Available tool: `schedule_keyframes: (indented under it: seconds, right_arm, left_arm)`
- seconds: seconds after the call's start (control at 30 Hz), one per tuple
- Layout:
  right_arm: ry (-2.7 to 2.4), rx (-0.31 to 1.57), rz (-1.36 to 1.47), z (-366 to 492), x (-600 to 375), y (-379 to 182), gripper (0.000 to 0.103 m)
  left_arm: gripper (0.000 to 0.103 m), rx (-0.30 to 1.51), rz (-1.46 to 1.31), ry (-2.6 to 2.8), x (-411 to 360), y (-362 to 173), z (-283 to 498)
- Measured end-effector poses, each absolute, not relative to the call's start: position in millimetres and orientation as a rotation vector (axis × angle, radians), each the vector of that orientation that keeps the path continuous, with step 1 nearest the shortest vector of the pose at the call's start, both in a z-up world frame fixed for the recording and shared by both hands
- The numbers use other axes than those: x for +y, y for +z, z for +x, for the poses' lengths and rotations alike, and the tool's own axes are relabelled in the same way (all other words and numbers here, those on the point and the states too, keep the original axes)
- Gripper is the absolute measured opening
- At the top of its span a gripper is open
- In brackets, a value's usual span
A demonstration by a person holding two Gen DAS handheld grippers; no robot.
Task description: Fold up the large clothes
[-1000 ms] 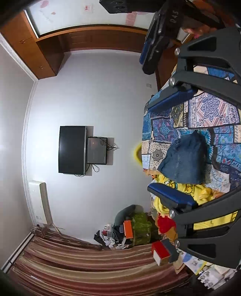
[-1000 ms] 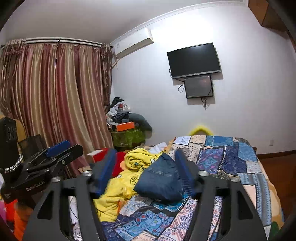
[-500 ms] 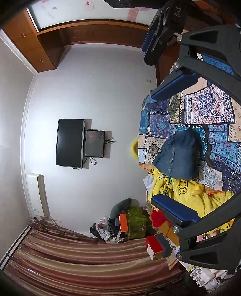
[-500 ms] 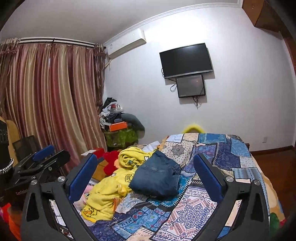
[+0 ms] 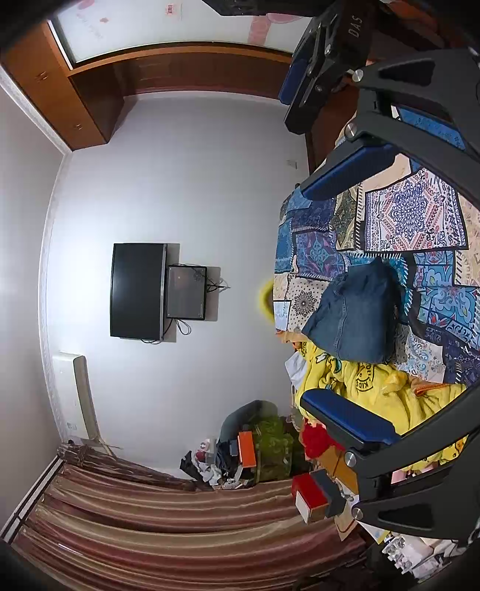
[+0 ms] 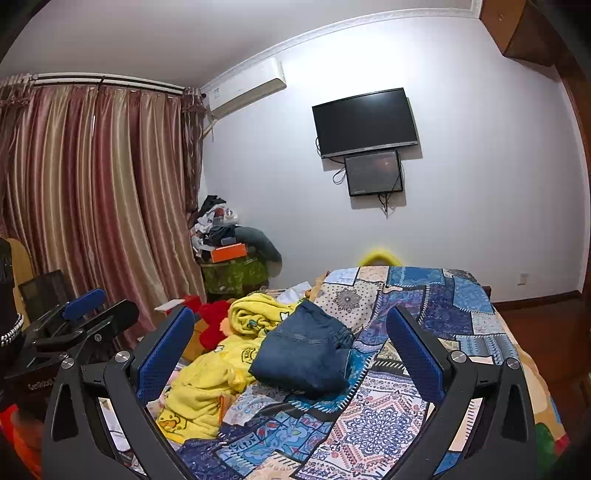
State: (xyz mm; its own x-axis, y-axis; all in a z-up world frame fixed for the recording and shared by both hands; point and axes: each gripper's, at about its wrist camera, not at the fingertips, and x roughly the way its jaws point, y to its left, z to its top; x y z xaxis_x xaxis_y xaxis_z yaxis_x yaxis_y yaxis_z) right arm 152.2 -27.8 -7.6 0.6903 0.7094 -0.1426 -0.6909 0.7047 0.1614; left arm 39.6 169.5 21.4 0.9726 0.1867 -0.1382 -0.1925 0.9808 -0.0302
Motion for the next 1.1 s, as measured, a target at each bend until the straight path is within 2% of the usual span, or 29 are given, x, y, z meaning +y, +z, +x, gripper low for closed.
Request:
schedule_keyframes:
  seconds: [1.1]
  right_arm:
    - [0.759, 0.209, 0.099, 150.5, -36.3, -0.6, 0.103]
  left_arm:
    - [0.102, 0.166, -0.009, 0.169, 158.9, 22.3, 48.8]
